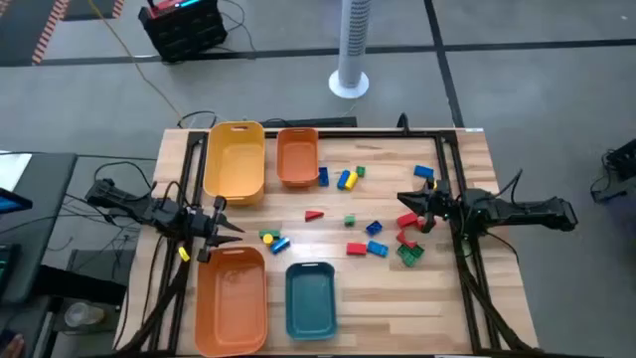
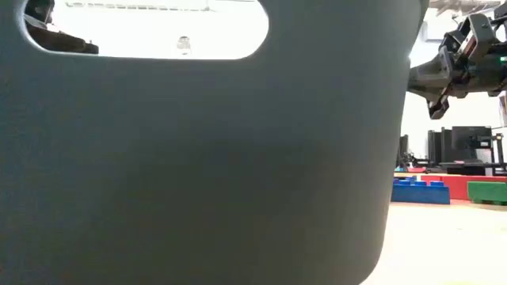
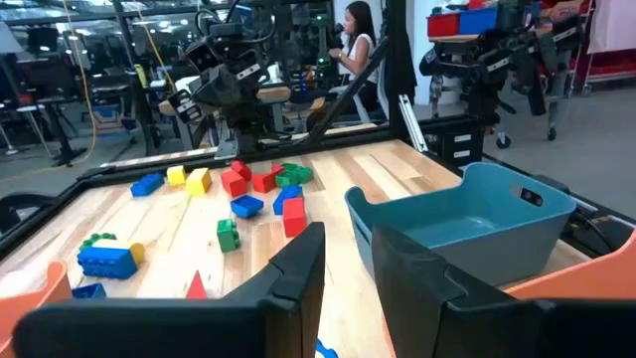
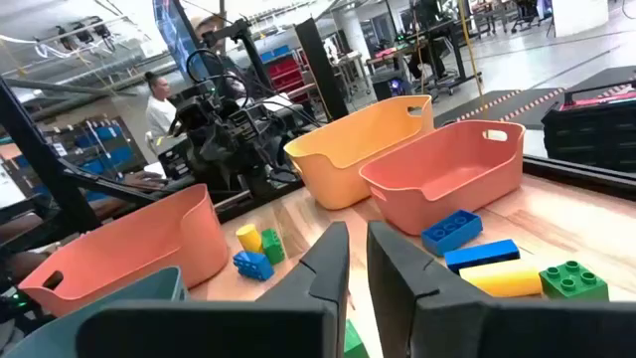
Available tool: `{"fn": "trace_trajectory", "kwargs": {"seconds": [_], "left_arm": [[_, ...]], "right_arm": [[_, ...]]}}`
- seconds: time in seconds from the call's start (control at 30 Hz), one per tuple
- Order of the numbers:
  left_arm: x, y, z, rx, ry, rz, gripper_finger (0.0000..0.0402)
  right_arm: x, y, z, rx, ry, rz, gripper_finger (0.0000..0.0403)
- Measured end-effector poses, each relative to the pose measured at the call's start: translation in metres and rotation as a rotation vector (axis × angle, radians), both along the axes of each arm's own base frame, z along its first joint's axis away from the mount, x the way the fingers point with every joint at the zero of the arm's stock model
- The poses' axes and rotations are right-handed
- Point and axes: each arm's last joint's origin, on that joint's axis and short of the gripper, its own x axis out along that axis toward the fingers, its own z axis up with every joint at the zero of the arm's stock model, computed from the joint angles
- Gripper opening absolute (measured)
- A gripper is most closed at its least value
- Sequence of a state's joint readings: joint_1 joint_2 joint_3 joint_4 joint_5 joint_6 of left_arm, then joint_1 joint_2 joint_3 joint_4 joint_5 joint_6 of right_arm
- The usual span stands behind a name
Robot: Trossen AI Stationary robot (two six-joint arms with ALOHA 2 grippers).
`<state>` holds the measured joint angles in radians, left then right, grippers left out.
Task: Sort blocks
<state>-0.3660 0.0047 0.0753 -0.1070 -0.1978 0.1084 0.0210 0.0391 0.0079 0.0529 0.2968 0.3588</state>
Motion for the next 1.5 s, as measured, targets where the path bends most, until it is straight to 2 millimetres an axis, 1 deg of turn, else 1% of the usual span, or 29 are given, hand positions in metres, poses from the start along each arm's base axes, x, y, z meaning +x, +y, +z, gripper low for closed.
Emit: {"fn": "trace_trajectory", "kwargs": {"seconds": [1.43, 1.5], "left_arm": [[0.0, 0.0, 0.0001, -0.001, -0.001, 0.0, 0.0081], [0.0, 0.0, 0.0012, -0.037, -0.007, 0.001, 0.0081]], "right_arm": [[0.0, 0.0, 0.0001, 0.0, 0.0, 0.0, 0.0054], [0.0, 0.0, 0.0001, -0.001, 0.0, 0.0, 0.0054]]}}
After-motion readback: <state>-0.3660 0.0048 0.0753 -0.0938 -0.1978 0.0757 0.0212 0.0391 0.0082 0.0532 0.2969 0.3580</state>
